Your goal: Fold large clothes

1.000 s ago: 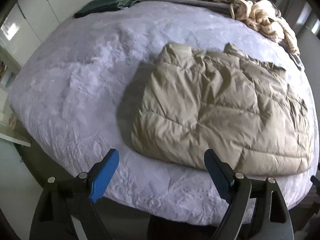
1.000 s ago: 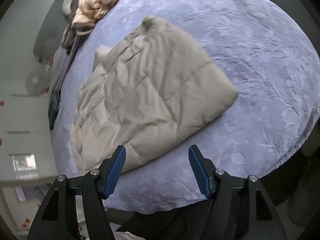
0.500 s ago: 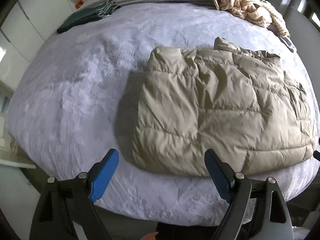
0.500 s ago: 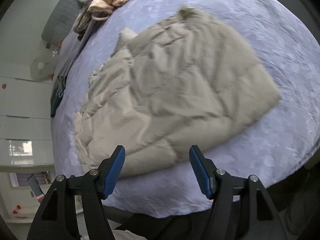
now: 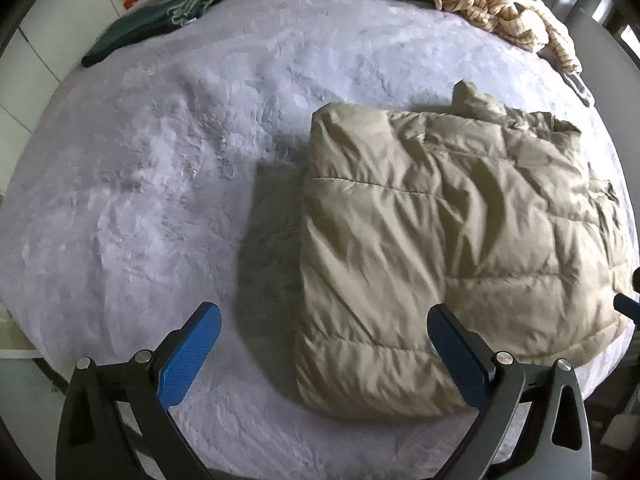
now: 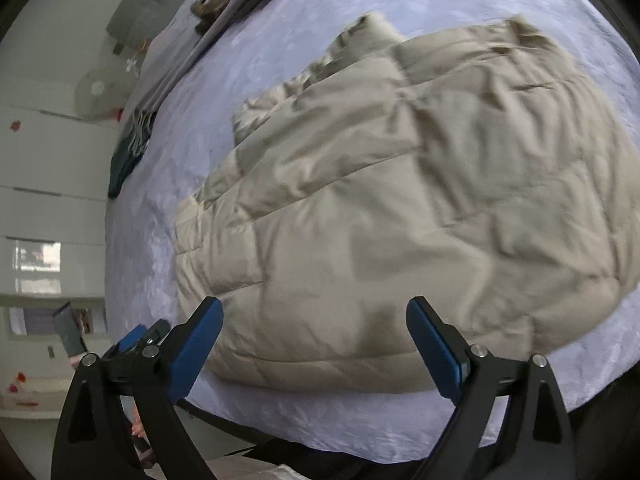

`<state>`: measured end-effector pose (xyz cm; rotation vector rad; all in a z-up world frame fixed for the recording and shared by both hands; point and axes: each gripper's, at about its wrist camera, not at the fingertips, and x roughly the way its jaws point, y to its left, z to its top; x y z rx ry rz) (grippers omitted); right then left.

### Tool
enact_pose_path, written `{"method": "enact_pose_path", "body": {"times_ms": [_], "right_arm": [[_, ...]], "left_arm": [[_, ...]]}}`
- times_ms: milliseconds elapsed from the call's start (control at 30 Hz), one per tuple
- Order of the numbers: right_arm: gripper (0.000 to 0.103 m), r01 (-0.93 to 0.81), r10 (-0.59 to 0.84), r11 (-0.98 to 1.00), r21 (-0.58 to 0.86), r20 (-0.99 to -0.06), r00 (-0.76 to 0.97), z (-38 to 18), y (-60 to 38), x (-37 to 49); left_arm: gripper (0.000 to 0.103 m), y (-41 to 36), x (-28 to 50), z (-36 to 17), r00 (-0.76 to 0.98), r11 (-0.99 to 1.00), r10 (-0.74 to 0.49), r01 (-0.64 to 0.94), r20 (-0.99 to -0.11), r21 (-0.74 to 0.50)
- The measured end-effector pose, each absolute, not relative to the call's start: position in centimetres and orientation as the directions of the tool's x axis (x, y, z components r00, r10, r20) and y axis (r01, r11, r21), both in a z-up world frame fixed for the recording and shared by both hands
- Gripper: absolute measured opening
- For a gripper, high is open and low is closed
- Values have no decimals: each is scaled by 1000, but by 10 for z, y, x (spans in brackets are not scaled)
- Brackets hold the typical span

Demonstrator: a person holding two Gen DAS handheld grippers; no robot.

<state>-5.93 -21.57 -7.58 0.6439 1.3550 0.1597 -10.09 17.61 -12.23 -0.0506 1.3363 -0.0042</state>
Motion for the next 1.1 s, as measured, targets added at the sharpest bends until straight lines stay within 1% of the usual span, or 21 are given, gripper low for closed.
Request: {"method": "enact_pose_path", "body": {"times_ms": [100, 200, 400, 500, 633, 700, 800, 1033, 1100], "right_arm": [[95, 240, 490, 812, 532, -845, 213, -82, -199, -52], [95, 232, 506, 811, 537, -843, 183, -87, -186, -45], [95, 241, 488, 832, 500, -865, 112, -100, -172, -34], [95, 251, 477, 836, 488, -872, 105, -104, -169, -34], [95, 270, 470, 835, 479, -877, 103, -110, -166, -33], [95, 275, 467, 836, 475, -879, 100, -113, -168, -31], [95, 283, 456, 840, 463, -885, 94, -120, -157, -28], [95, 277, 426, 860, 429, -902, 71, -132, -147, -20], [95, 274, 419, 865, 420, -906, 66, -133, -145, -18]], "left_arm": [[103, 180, -94, -136, 194, 994, -103, -9, -976, -106], [103, 183, -87, -146, 173, 989, -142, -4, -975, -145], [103, 206, -62, -165, 149, 957, -289, 8, -946, -291], [103, 221, -52, -179, 114, 917, -393, -23, -912, -398], [103, 227, -47, -198, 71, 864, -498, -44, -864, -501], [103, 223, -43, -208, 39, 841, -539, -36, -841, -541], [103, 209, -32, -223, -15, 801, -599, 17, -801, -599], [103, 180, -6, -252, -97, 717, -689, 49, -718, -695], [103, 172, -1, -254, -107, 709, -696, 49, -710, -703]]}}
